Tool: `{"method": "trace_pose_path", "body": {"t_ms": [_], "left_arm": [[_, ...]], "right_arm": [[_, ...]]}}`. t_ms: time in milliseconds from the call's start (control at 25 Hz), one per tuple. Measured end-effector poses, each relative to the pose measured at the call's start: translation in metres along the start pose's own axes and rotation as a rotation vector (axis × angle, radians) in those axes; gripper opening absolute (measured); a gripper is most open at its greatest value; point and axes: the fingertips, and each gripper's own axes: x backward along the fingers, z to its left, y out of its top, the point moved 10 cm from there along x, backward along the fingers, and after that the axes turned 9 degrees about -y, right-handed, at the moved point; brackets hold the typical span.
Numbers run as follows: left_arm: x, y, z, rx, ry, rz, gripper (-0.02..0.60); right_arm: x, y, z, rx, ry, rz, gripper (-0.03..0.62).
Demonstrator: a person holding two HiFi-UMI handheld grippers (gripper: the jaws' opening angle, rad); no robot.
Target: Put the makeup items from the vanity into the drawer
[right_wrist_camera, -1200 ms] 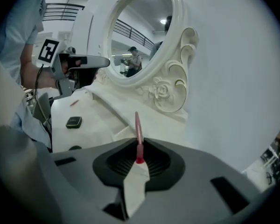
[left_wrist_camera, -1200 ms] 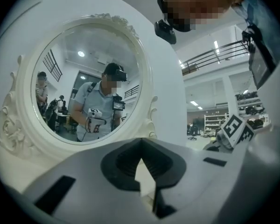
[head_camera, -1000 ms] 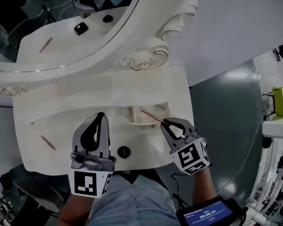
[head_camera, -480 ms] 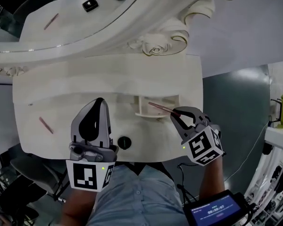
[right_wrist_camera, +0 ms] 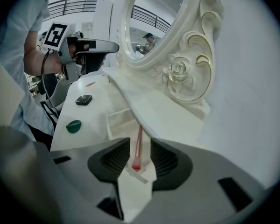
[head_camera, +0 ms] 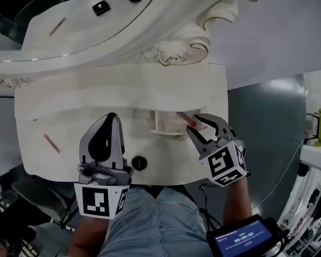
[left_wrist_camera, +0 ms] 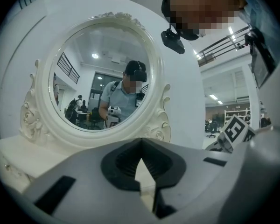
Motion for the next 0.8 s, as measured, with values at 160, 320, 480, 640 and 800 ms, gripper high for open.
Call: {"method": "trace_pose_path", "body": {"t_ms": [160,320,480,640,800], "left_arm": [[0.006,0.004,-0.002,-0.012,0.007,-0.008,-0.001],[0.018,0.011,-0.004,-0.027,0.026,-0.029,-0.001],[0.036,0.015,-0.006,-0.044,0.073,-0.049,0.0],[0.06,0.015,-0.007,-0.049,0.135,-0.056,0.0],[0.079,0.011,-0.004,-0.05,0.173,-0.065,-0.002]], "right_arm": [[0.007,0.006,0.002,-0.021,-0.015,-0.044,0.135],[0.013,0.019,0.01,-0.026,-0.01,-0.103,0.135],[0.014,0.032,0.022,-0.005,0.011,-0.155,0.135],[0.011,0.045,0.042,0.03,0.072,-0.199,0.133],[0.006,0.057,0.069,0.084,0.134,-0.227,0.133]]}}
